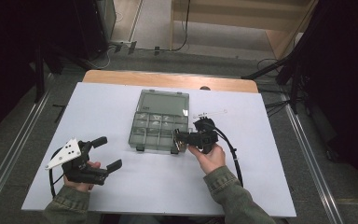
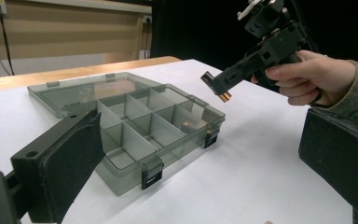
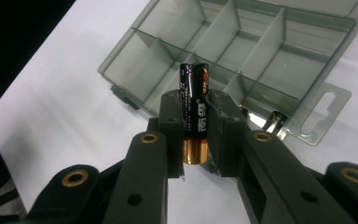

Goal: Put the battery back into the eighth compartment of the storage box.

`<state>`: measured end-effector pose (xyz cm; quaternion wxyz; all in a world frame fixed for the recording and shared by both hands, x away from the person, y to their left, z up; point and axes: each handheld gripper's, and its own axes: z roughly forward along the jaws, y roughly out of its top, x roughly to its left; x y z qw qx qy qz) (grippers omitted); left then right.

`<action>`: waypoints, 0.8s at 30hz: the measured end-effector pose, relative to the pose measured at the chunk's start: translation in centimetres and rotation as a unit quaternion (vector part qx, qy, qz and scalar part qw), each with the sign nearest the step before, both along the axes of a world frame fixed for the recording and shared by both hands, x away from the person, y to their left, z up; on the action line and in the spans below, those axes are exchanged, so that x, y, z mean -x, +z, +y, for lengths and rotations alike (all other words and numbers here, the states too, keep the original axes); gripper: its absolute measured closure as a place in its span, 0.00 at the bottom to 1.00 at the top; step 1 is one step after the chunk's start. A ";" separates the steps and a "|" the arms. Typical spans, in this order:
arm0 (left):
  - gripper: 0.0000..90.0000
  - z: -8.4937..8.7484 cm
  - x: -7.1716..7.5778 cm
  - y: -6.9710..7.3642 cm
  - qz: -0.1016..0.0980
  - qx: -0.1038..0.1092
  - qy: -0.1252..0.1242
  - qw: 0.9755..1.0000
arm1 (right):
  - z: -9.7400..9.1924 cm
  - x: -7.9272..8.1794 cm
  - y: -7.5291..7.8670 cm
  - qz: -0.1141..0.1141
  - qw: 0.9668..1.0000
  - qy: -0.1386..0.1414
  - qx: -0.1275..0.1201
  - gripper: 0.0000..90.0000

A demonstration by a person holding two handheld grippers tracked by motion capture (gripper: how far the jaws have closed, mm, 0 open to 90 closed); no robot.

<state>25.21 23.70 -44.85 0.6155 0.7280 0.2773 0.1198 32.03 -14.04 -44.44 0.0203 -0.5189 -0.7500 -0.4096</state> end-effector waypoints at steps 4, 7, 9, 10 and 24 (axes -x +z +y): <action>0.00 0.0 0.0 0.0 0.000 0.001 0.000 1.000 | -0.3 -0.4 -0.6 0.009 1.000 -0.013 -0.002 0.87; 0.00 0.0 0.0 0.0 0.000 0.001 0.000 1.000 | -0.5 -0.6 -0.8 0.016 1.000 -0.019 -0.013 0.86; 0.00 0.0 0.0 0.0 0.000 0.000 0.000 1.000 | -0.5 -0.8 -1.1 0.028 0.999 -0.032 -0.008 0.76; 0.00 0.0 0.0 0.0 0.000 0.000 -0.001 1.000 | -0.5 -0.8 -1.2 0.033 0.999 -0.036 -0.006 0.67; 0.00 0.0 0.0 0.0 0.000 0.002 -0.001 1.000 | -0.5 -0.2 -0.3 -0.031 0.999 0.004 0.017 0.00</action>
